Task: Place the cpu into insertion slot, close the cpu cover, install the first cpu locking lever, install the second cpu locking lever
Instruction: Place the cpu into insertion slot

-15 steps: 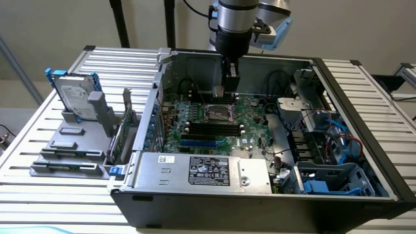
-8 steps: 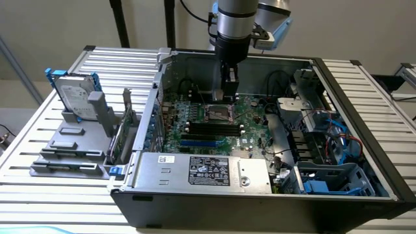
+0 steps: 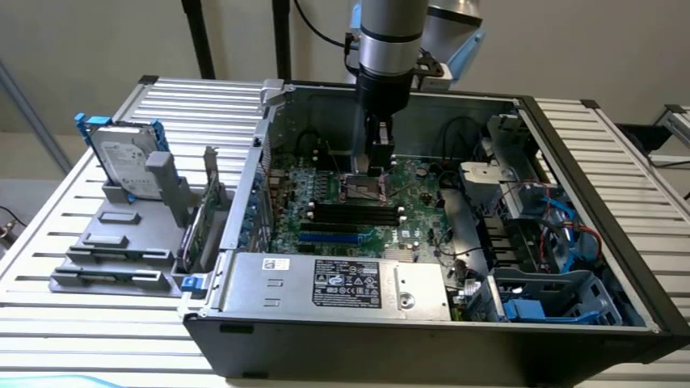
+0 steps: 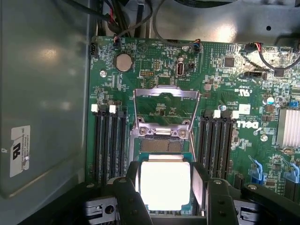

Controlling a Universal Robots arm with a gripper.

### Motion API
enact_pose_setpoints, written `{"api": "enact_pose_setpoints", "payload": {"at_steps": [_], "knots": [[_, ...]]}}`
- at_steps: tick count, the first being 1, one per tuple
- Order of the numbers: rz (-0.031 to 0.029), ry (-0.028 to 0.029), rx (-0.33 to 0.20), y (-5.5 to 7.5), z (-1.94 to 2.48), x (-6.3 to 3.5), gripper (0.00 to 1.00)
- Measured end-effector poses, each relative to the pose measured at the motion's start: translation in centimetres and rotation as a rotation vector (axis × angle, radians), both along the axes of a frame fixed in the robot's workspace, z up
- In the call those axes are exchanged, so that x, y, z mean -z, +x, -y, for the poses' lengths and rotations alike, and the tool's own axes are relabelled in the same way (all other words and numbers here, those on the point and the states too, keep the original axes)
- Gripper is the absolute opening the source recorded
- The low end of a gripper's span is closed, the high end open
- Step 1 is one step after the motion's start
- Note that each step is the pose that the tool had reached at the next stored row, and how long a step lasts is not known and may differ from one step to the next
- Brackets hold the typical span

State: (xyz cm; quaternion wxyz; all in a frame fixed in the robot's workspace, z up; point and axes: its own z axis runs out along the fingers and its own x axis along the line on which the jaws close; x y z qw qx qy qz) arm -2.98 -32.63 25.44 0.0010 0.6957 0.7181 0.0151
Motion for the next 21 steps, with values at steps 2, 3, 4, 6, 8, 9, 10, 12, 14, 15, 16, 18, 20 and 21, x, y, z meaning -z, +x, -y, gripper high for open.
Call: {"api": "enact_pose_setpoints", "payload": {"at_steps": [2, 3, 4, 6, 8, 9, 10, 12, 14, 15, 16, 18, 20, 21], "knots": [[-0.0050, 0.0001, 0.000, 0.0, 0.01, 0.30, 0.54], [-0.0066, 0.0001, 0.000, 0.0, 0.01, 0.48, 0.54], [-0.0079, -0.0001, 0.000, 0.0, 0.01, 0.66, 0.54], [-0.0090, 0.0000, 0.000, 0.0, 0.00, 1.02, 0.54], [-0.0104, 0.0000, 0.000, 0.0, 0.01, 1.38, 0.54], [-0.0113, 0.0000, 0.000, 0.0, 0.00, 1.57, 0.54], [-0.0118, 0.0000, 0.000, 0.0, 0.01, 1.75, 0.54], [-0.0123, 0.0000, 0.000, 0.0, 0.01, 2.11, 0.54], [-0.0127, 0.0000, 0.000, 0.0, 0.00, 2.47, 0.54], [-0.0130, 0.0001, 0.000, 0.0, 0.00, 2.65, 0.54], [-0.0134, 0.0000, 0.001, 0.0, 0.01, 2.84, 0.54], [-0.0144, 0.0000, 0.002, 0.0, 0.01, 3.20, 0.54], [-0.0157, 0.0001, 0.005, 0.1, 0.01, 3.54, 0.54], [-0.0167, 0.0000, 0.006, 0.1, 0.01, 3.72, 0.54]]}}
